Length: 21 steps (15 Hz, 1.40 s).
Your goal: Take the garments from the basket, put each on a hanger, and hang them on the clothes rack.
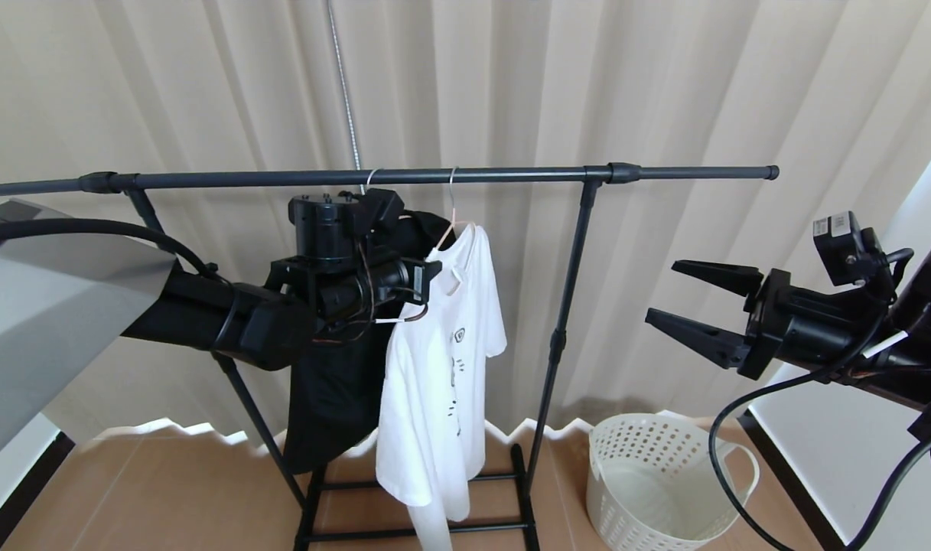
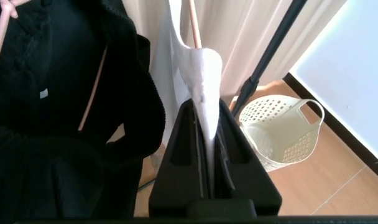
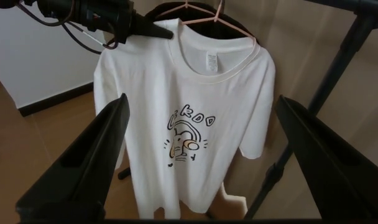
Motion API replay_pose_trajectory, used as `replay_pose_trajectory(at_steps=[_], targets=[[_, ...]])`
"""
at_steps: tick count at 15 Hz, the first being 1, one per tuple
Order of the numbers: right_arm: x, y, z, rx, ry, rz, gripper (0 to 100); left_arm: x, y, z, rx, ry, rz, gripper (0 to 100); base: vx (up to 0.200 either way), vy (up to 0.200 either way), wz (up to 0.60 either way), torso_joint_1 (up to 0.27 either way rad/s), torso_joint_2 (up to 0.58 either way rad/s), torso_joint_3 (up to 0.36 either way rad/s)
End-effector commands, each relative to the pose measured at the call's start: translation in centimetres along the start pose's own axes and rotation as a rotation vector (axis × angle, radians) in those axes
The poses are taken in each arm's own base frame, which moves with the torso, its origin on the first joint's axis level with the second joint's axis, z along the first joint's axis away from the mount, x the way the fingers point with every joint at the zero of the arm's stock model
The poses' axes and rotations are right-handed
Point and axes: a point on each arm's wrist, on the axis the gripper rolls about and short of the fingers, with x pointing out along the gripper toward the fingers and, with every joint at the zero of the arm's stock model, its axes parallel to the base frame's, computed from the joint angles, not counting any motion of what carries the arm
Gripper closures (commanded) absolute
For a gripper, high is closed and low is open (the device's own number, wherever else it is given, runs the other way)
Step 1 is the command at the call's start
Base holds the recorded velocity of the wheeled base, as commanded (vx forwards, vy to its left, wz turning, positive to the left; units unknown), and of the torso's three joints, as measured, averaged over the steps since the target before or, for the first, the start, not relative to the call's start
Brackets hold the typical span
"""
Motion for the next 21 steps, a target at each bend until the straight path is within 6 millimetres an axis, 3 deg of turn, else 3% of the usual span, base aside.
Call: replay_pose_trajectory(at_steps=[1, 6, 11, 14, 17, 21], targets=[[0.0, 0.0, 0.1, -0.002, -0.002, 0.000, 0, -0.4, 0.1, 0.3, -0.001, -0.002, 0.005, 0, 0.000, 0.000, 0.00, 0.000, 0.00, 0.000], [-0.3, 0.2, 1.1, 0.002, -0.028, -0.031, 0, -4.4, -0.2, 3.0, -0.002, -0.054, 0.009, 0, 0.000, 0.000, 0.00, 0.000, 0.00, 0.000], [0.6, 2.0, 3.9, 0.039, -0.034, -0.328, 0, -12.4, 0.1, 4.5, -0.003, -0.089, 0.046, 0, 0.000, 0.000, 0.00, 0.000, 0.00, 0.000], [-1.3, 4.5, 4.6, 0.117, 0.106, -0.376, 0, -17.1, 0.4, 4.1, -0.009, -0.091, 0.083, 0, 0.000, 0.000, 0.00, 0.000, 0.00, 0.000], [-5.1, 7.3, 4.3, 0.123, 0.129, -0.411, 0, -22.4, -0.5, 2.2, -0.019, -0.105, 0.079, 0, 0.000, 0.000, 0.00, 0.000, 0.00, 0.000], [-9.9, 11.4, 1.2, 0.117, 0.146, -0.450, 0, -28.5, -1.6, -1.9, -0.011, -0.108, 0.084, 0, 0.000, 0.000, 0.00, 0.000, 0.00, 0.000]])
